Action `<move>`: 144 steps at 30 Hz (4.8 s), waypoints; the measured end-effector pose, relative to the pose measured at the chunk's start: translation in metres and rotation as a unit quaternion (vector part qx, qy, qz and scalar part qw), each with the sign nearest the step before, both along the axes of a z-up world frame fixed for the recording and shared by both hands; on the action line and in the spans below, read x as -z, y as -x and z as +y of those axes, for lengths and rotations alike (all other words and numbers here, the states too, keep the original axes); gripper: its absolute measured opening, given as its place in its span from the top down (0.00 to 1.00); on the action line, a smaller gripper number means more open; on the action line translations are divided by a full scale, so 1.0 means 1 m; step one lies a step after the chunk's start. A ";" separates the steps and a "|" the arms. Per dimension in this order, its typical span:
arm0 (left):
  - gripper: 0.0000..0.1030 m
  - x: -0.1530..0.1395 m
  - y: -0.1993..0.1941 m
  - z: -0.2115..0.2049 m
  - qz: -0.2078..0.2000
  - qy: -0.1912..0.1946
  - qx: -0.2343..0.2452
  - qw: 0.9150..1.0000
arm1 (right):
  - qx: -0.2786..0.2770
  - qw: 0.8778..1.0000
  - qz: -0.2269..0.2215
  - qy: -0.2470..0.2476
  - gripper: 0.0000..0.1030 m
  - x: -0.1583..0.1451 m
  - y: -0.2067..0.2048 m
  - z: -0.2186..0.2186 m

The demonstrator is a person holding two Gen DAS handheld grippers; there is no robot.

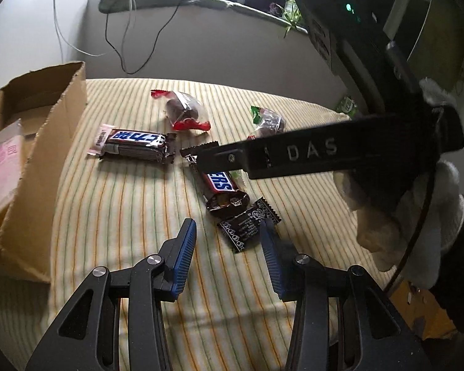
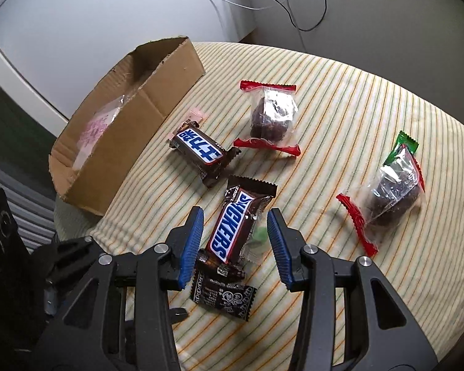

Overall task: Organize snacks
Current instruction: 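Grasp the Snickers bar with the right gripper, then grasp the small black candy with the left gripper while the right gripper lifts the Snickers bar, then carry the black candy with the left gripper while the right gripper carries the Snickers over the box, then open the left gripper over the box while the right gripper releases the Snickers there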

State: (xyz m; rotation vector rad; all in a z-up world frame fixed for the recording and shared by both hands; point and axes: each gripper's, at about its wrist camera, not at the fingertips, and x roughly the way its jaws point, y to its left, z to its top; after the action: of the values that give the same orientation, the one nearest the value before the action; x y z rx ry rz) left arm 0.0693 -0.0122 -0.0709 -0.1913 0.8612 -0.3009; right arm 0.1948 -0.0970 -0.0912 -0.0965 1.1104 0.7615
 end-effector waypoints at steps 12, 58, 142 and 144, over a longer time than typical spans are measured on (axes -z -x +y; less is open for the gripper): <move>0.60 0.003 -0.003 -0.002 0.003 -0.003 0.024 1.000 | 0.021 0.999 -0.009 0.023 0.67 -0.006 0.000 0.002; 0.60 0.007 -0.025 -0.048 -0.001 -0.089 0.115 0.989 | 0.010 0.999 0.020 0.043 0.71 0.024 -0.034 0.010; 0.91 -0.030 0.014 0.200 -0.073 -0.020 -0.219 0.973 | -0.077 0.995 -0.065 -0.008 0.71 -0.053 -0.034 0.206; 0.91 -0.030 0.013 0.199 -0.073 -0.021 -0.219 0.973 | -0.079 0.995 -0.065 -0.006 0.71 -0.052 -0.034 0.208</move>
State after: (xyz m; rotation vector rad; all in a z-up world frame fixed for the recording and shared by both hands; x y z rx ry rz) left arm 0.0562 0.1870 -0.0404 -0.3098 0.6583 0.1160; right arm 0.2293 0.1111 -0.0391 -0.2223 0.9828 0.8914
